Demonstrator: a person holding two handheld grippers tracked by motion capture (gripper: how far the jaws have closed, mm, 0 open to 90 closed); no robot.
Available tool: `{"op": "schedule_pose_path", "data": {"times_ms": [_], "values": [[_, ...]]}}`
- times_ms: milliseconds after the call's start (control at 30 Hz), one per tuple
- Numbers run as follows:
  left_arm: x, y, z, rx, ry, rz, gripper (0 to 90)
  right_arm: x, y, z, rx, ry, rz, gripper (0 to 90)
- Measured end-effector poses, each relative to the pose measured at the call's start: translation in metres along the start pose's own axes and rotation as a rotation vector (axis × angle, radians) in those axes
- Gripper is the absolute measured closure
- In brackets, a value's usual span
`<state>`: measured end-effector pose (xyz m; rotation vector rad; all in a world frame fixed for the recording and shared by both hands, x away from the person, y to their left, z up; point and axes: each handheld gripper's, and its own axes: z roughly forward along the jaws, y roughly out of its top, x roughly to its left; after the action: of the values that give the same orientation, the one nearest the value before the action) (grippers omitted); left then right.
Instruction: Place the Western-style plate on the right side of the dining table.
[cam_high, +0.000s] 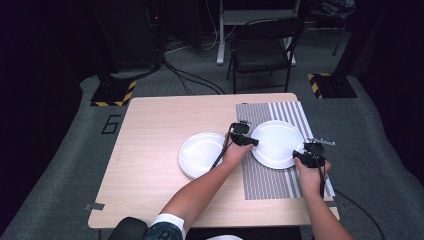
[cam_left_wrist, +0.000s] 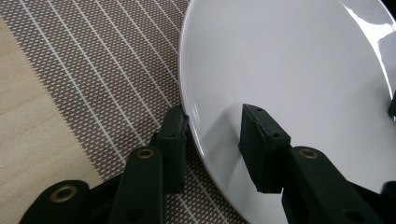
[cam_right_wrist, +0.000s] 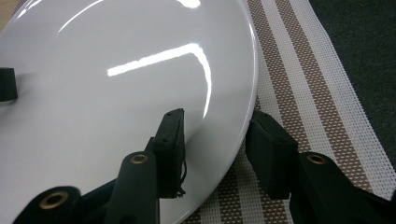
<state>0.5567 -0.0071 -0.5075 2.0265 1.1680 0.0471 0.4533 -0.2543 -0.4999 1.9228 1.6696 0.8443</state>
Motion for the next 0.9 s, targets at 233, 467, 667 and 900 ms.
{"op": "schedule_pose_path", "data": {"times_ms": [233,467,667,900], "values": [[-0.0024,0.0001,0.0020,0.001,0.010,0.005,61.0,-0.0012,-0.0011,0.0024,0.009,-0.003,0.000,55.6],[-0.0032,-0.0004,0.0039,0.009,0.010,0.006,59.7,-0.0015,-0.0020,0.0045,0.024,-0.010,-0.002,53.6],[-0.0047,-0.0005,0.0043,0.008,0.022,0.024,59.0,-0.0003,-0.0023,0.0060,0.034,-0.015,0.003,51.5],[-0.0085,-0.0011,0.0055,0.001,0.051,0.061,57.5,0.0035,-0.0026,0.0053,0.027,-0.062,-0.072,51.8]]}}
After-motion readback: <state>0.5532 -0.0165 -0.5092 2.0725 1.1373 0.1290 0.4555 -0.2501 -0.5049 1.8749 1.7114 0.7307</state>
